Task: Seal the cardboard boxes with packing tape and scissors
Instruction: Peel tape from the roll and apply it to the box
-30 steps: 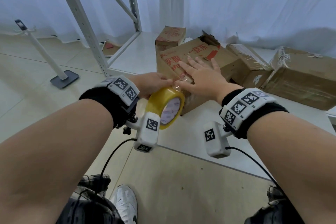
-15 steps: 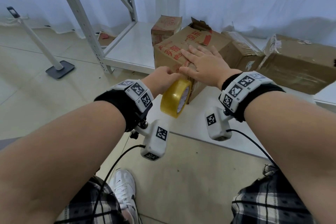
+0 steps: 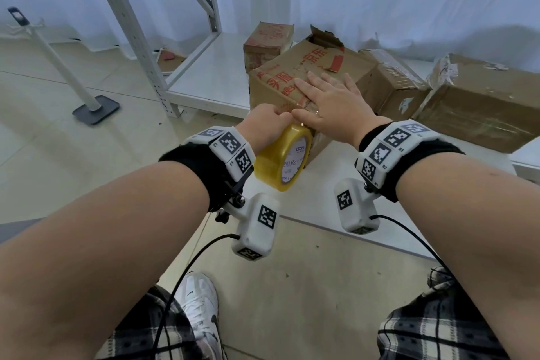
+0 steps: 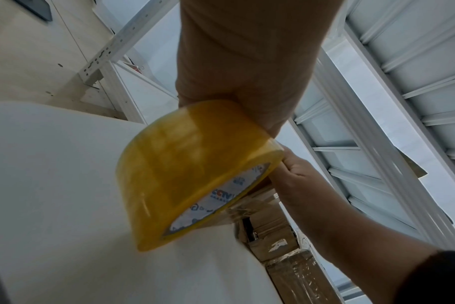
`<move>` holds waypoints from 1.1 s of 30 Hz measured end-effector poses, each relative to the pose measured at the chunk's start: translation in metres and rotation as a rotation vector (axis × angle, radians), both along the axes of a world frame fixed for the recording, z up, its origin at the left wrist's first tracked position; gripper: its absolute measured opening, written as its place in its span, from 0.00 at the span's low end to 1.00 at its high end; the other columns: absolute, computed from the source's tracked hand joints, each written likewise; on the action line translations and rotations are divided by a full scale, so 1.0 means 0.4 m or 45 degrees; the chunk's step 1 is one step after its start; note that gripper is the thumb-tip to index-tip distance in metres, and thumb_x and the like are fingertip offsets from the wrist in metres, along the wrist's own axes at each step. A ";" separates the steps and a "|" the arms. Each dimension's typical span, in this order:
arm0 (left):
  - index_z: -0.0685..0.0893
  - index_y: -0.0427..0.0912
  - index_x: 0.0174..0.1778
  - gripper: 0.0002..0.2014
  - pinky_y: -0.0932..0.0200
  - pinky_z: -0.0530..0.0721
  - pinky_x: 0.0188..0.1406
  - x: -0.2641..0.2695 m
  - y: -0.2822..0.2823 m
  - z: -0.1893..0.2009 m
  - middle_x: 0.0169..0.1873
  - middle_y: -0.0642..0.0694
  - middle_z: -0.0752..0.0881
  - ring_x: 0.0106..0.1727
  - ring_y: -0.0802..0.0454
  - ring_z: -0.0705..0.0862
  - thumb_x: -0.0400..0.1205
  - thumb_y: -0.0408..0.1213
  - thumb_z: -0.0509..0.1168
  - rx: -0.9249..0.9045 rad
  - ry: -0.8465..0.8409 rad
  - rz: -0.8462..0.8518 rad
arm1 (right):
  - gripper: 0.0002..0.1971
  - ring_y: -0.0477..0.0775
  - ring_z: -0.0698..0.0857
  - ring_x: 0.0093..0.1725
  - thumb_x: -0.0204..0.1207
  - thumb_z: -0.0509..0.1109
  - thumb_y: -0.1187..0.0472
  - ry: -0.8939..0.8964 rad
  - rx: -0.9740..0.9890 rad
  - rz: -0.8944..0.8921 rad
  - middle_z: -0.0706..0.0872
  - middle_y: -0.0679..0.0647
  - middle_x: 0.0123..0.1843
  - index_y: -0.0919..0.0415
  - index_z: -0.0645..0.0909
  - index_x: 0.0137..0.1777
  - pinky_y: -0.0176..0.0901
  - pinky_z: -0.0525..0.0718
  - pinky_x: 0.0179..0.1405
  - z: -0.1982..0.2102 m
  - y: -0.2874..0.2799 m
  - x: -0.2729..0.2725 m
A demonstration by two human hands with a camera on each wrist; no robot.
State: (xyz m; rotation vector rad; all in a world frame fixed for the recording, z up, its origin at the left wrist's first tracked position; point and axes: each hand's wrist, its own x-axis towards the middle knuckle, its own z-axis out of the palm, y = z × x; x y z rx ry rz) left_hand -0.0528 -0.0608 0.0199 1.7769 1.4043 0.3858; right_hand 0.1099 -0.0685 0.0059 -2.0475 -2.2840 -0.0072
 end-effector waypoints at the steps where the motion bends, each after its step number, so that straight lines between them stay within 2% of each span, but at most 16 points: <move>1: 0.82 0.35 0.63 0.17 0.46 0.81 0.63 -0.002 0.001 0.001 0.55 0.38 0.84 0.56 0.43 0.82 0.86 0.43 0.57 0.002 0.010 -0.005 | 0.35 0.56 0.50 0.85 0.81 0.49 0.33 0.005 -0.003 0.003 0.52 0.52 0.87 0.45 0.49 0.85 0.63 0.40 0.82 0.000 0.000 0.002; 7: 0.80 0.39 0.62 0.17 0.51 0.81 0.59 -0.002 -0.001 -0.011 0.49 0.46 0.82 0.51 0.48 0.81 0.86 0.47 0.57 0.064 0.009 -0.018 | 0.33 0.57 0.50 0.85 0.83 0.48 0.36 -0.014 -0.014 0.004 0.51 0.53 0.87 0.46 0.48 0.85 0.64 0.40 0.82 0.001 0.001 -0.003; 12: 0.77 0.40 0.67 0.19 0.47 0.79 0.65 0.002 -0.009 -0.018 0.57 0.44 0.81 0.59 0.45 0.80 0.86 0.49 0.57 0.043 -0.037 -0.008 | 0.33 0.56 0.49 0.85 0.83 0.47 0.36 -0.027 -0.027 0.001 0.50 0.52 0.87 0.46 0.47 0.85 0.63 0.40 0.82 0.006 0.000 -0.002; 15: 0.75 0.41 0.70 0.21 0.50 0.78 0.65 0.000 -0.011 -0.021 0.56 0.46 0.80 0.59 0.47 0.79 0.86 0.49 0.58 0.038 -0.007 -0.018 | 0.36 0.53 0.45 0.86 0.81 0.43 0.32 0.093 -0.090 -0.012 0.47 0.52 0.87 0.46 0.45 0.85 0.61 0.35 0.82 0.016 -0.001 0.002; 18: 0.76 0.41 0.69 0.21 0.45 0.79 0.65 0.003 -0.015 -0.029 0.59 0.44 0.82 0.59 0.45 0.81 0.85 0.49 0.59 0.048 -0.001 0.006 | 0.35 0.54 0.42 0.85 0.83 0.44 0.35 0.318 0.002 -0.074 0.45 0.54 0.87 0.49 0.44 0.86 0.58 0.34 0.82 0.020 -0.023 0.014; 20: 0.78 0.40 0.65 0.19 0.45 0.80 0.63 0.010 -0.023 -0.035 0.57 0.43 0.83 0.57 0.44 0.81 0.84 0.48 0.59 0.070 -0.010 0.056 | 0.32 0.55 0.47 0.85 0.85 0.48 0.39 0.448 0.191 -0.166 0.50 0.56 0.87 0.51 0.49 0.85 0.58 0.37 0.82 0.014 -0.057 0.031; 22: 0.80 0.39 0.62 0.17 0.50 0.79 0.59 0.014 -0.031 -0.039 0.55 0.42 0.83 0.56 0.44 0.81 0.83 0.45 0.59 0.138 -0.011 0.120 | 0.31 0.55 0.54 0.84 0.85 0.53 0.42 0.558 0.311 -0.265 0.58 0.56 0.85 0.53 0.55 0.84 0.58 0.41 0.83 -0.001 -0.089 0.050; 25: 0.83 0.38 0.56 0.15 0.57 0.74 0.49 0.018 -0.040 -0.042 0.50 0.44 0.84 0.50 0.45 0.79 0.82 0.44 0.60 0.265 0.001 0.218 | 0.28 0.60 0.65 0.80 0.83 0.60 0.48 0.526 0.236 -0.447 0.69 0.59 0.79 0.58 0.64 0.80 0.61 0.56 0.81 -0.027 -0.135 0.077; 28: 0.83 0.40 0.55 0.19 0.56 0.73 0.45 0.026 -0.046 -0.049 0.48 0.44 0.85 0.47 0.45 0.80 0.80 0.52 0.62 0.293 0.005 0.290 | 0.22 0.66 0.73 0.71 0.82 0.60 0.53 0.481 0.101 -0.696 0.75 0.63 0.73 0.61 0.72 0.74 0.57 0.69 0.73 -0.056 -0.196 0.100; 30: 0.81 0.40 0.58 0.27 0.51 0.79 0.53 0.032 -0.053 -0.055 0.51 0.42 0.85 0.51 0.41 0.82 0.76 0.60 0.62 0.306 0.046 0.315 | 0.22 0.67 0.73 0.70 0.82 0.59 0.54 0.488 0.002 -0.853 0.73 0.64 0.73 0.62 0.72 0.73 0.57 0.72 0.70 -0.083 -0.242 0.119; 32: 0.77 0.39 0.62 0.35 0.40 0.77 0.63 0.035 -0.061 -0.057 0.55 0.40 0.84 0.57 0.37 0.82 0.73 0.66 0.64 0.345 0.128 0.329 | 0.22 0.68 0.73 0.71 0.80 0.60 0.55 0.509 -0.089 -0.989 0.72 0.64 0.73 0.62 0.72 0.73 0.59 0.73 0.70 -0.113 -0.281 0.139; 33: 0.75 0.38 0.65 0.38 0.37 0.75 0.66 0.037 -0.066 -0.059 0.58 0.39 0.83 0.60 0.36 0.81 0.71 0.67 0.65 0.365 0.177 0.322 | 0.22 0.69 0.72 0.71 0.79 0.60 0.55 0.519 -0.120 -1.044 0.72 0.64 0.73 0.62 0.72 0.72 0.60 0.74 0.69 -0.126 -0.299 0.148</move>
